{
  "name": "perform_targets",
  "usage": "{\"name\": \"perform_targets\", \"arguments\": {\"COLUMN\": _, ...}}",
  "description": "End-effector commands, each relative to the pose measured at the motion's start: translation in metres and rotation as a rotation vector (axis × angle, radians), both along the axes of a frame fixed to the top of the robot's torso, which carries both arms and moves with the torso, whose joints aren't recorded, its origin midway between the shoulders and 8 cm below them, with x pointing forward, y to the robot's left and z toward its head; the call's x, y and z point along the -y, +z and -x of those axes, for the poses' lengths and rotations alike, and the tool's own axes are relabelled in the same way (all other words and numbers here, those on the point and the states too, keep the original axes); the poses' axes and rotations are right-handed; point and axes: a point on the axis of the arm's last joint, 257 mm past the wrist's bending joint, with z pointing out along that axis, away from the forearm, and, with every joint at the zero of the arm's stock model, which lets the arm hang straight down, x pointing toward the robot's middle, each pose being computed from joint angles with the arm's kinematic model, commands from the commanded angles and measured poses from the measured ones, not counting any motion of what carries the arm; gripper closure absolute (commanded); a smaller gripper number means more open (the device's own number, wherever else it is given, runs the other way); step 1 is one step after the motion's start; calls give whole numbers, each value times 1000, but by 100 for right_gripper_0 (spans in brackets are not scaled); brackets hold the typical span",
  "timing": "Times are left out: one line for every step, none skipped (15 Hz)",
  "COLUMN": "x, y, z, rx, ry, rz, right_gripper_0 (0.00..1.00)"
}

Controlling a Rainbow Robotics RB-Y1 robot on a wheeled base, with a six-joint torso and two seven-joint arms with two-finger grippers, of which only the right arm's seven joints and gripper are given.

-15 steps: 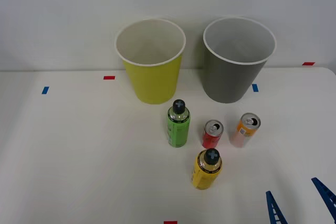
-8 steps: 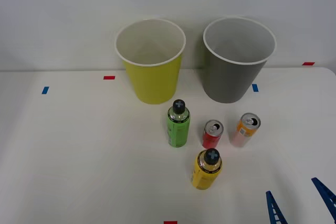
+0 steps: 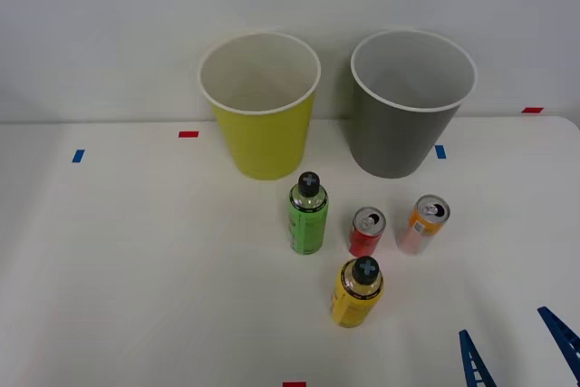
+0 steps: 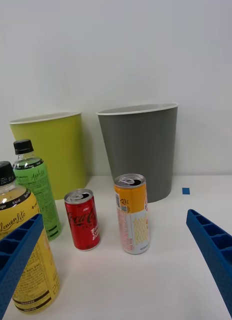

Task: Put cans in the gray bin, plastic bottles in the light green bin

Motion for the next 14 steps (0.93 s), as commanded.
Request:
{"name": "perform_targets", "arguments": {"x": 0, "y": 0, "z": 0, "rx": 0, "ry": 0, "rz": 0, "right_gripper_0": 0}}
{"name": "perform_targets", "arguments": {"x": 0, "y": 0, "z": 0, "rx": 0, "ry": 0, "rz": 0, "right_gripper_0": 0}}
{"name": "perform_targets", "arguments": {"x": 0, "y": 0, "z": 0, "rx": 0, "ry": 0, "rz": 0, "right_gripper_0": 0}}
{"name": "perform_targets", "arguments": {"x": 0, "y": 0, "z": 0, "rx": 0, "ry": 0, "rz": 0, "right_gripper_0": 0}}
{"name": "perform_targets", "arguments": {"x": 0, "y": 0, "z": 0, "rx": 0, "ry": 0, "rz": 0, "right_gripper_0": 0}}
{"name": "perform_targets", "arguments": {"x": 0, "y": 0, "z": 0, "rx": 0, "ry": 0, "rz": 0, "right_gripper_0": 0}}
{"name": "perform_targets", "arguments": {"x": 0, "y": 0, "z": 0, "rx": 0, "ry": 0, "rz": 0, "right_gripper_0": 0}}
{"name": "perform_targets", "arguments": {"x": 0, "y": 0, "z": 0, "rx": 0, "ry": 0, "rz": 0, "right_gripper_0": 0}}
{"name": "perform_targets", "arguments": {"x": 0, "y": 0, "z": 0, "rx": 0, "ry": 0, "rz": 0, "right_gripper_0": 0}}
{"name": "perform_targets", "arguments": {"x": 0, "y": 0, "z": 0, "rx": 0, "ry": 0, "rz": 0, "right_gripper_0": 0}}
{"name": "perform_targets", "arguments": {"x": 0, "y": 0, "z": 0, "rx": 0, "ry": 0, "rz": 0, "right_gripper_0": 0}}
{"name": "perform_targets", "arguments": {"x": 0, "y": 0, "z": 0, "rx": 0, "ry": 0, "rz": 0, "right_gripper_0": 0}}
{"name": "perform_targets", "arguments": {"x": 0, "y": 0, "z": 0, "rx": 0, "ry": 0, "rz": 0, "right_gripper_0": 0}}
{"name": "perform_targets", "arguments": {"x": 0, "y": 0, "z": 0, "rx": 0, "ry": 0, "rz": 0, "right_gripper_0": 0}}
